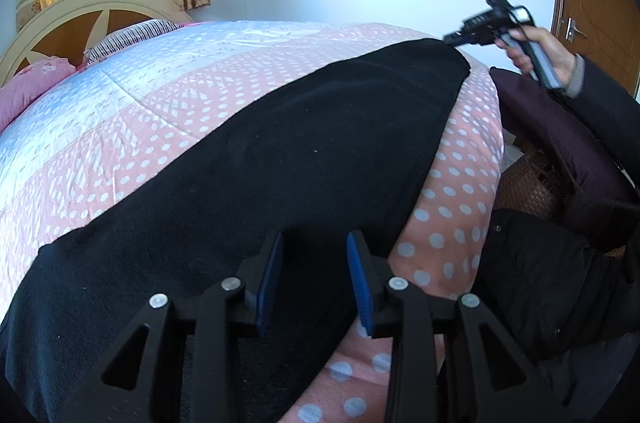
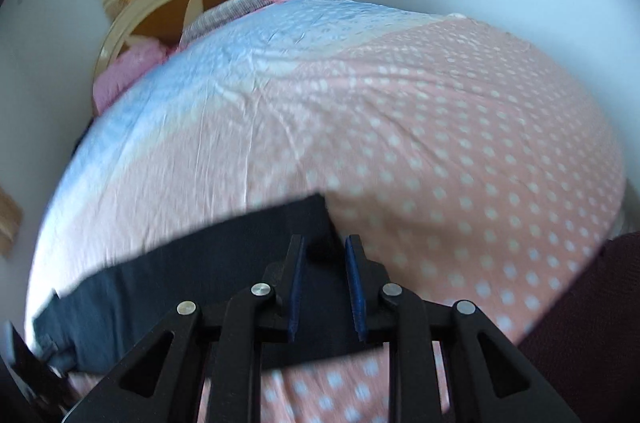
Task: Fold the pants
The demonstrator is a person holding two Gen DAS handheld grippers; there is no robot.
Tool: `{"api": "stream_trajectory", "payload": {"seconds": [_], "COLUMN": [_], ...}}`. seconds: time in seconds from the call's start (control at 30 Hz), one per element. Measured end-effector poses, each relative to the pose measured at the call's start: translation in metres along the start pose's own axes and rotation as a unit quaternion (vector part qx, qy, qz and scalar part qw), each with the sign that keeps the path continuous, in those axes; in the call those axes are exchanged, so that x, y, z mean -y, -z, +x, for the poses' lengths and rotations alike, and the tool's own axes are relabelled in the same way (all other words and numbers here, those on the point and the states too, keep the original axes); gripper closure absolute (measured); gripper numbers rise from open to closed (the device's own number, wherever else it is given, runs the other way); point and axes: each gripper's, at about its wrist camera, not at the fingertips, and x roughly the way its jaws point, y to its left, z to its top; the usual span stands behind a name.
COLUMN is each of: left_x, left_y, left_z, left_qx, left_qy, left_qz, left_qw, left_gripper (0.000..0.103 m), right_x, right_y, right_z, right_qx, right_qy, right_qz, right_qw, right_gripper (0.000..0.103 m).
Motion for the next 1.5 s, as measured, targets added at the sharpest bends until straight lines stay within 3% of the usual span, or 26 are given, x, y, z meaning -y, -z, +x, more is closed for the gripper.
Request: {"api": "stream_trajectory", "payload": {"seconds": [0.1,0.2,0.27,0.4,0.43,0.53,0.7,0.8,0.83,0.93,1.03,1.13,1.27,1.33,1.37,1.4,1.5], "left_x": [0.001,0.001,0.002,0.002,0.003,0.003,0.003,0.005,0.005,0.010,0.017,0.020,0.010,0.001,-0.006,-0.012,-0.029], "left_y": [0.000,0.000,0.000,0.000,0.000,-0.001,-0.002,-0.001,-0.001,-0.001,0.000,0.002,0.003,0.003,0.002,0.003,0.010], "left_z": [0.000,0.001,0.001,0.002,0.002,0.002,0.003,0.002,0.003,0.002,0.004,0.003,-0.007,-0.017,-0.022,-0.027,-0.045], "left_qx": [0.000,-0.001,0.000,0.001,0.001,0.001,-0.002,-0.001,-0.002,-0.003,-0.006,-0.001,0.022,0.044,0.052,0.059,0.077], "left_qy": [-0.001,-0.001,-0.001,-0.004,-0.004,-0.003,0.003,0.004,0.008,0.016,0.002,-0.004,0.009,0.005,-0.005,-0.019,-0.052], "left_qz": [0.001,0.001,0.000,0.001,0.001,0.001,0.003,0.005,0.005,0.019,0.044,0.052,0.028,-0.002,-0.025,-0.043,-0.076], "left_qw": [1.0000,1.0000,1.0000,1.0000,1.0000,1.0000,1.0000,1.0000,1.0000,0.9997,0.9990,0.9986,0.9993,0.9990,0.9983,0.9971,0.9927], "left_gripper": [0.067,0.066,0.066,0.066,0.066,0.065,0.062,0.062,0.057,0.046,0.044,0.044,0.044,0.037,0.030,0.029,0.025], "right_x": [0.001,-0.004,0.002,0.014,0.012,-0.009,-0.051,-0.055,-0.055,-0.052,-0.072,-0.106,-0.155,-0.165,-0.164,-0.162,-0.156], "right_y": [-0.014,-0.016,-0.019,-0.016,-0.012,0.005,0.046,0.071,0.076,0.073,0.074,0.077,0.091,0.108,0.115,0.118,0.117], "right_z": [0.019,0.041,0.045,0.021,0.010,-0.018,-0.012,0.014,0.011,0.007,-0.009,-0.023,-0.008,0.019,0.026,0.023,0.018], "right_qx": [-0.015,-0.035,-0.025,0.008,0.019,0.032,-0.027,-0.082,-0.070,-0.098,-0.057,-0.025,-0.027,-0.076,-0.086,-0.070,-0.097], "right_qy": [-0.018,0.033,0.034,0.040,0.034,-0.004,-0.045,0.005,0.006,0.015,0.053,-0.001,-0.046,-0.029,-0.019,-0.019,-0.018], "right_qz": [0.020,-0.015,-0.007,0.026,0.024,-0.015,-0.106,-0.140,-0.150,-0.134,-0.180,-0.204,-0.250,-0.264,-0.266,-0.270,-0.262], "right_qw": [1.000,0.999,0.999,0.999,0.999,0.999,0.993,0.987,0.986,0.986,0.981,0.979,0.967,0.961,0.960,0.960,0.960], "right_gripper": [0.082,0.082,0.082,0.080,0.075,0.073,0.073,0.072,0.073,0.073,0.073,0.073,0.073,0.072,0.072,0.072,0.072]}}
